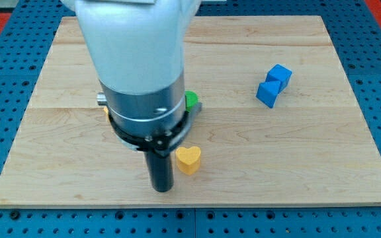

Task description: Move the yellow heart into the blue triangle

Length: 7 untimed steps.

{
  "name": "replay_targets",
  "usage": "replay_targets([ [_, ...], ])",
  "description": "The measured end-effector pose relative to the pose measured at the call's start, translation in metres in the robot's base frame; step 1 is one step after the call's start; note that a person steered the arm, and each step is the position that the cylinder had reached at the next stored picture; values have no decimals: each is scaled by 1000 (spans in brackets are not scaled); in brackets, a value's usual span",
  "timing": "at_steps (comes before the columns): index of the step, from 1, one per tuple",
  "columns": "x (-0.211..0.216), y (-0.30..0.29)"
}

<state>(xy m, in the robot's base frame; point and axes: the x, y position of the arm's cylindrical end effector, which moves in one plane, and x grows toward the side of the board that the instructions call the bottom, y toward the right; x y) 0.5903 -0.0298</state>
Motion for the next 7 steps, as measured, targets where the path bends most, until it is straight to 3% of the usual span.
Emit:
replay_targets([
  [2, -65, 68],
  [4, -69, 21],
  [7, -153, 81],
])
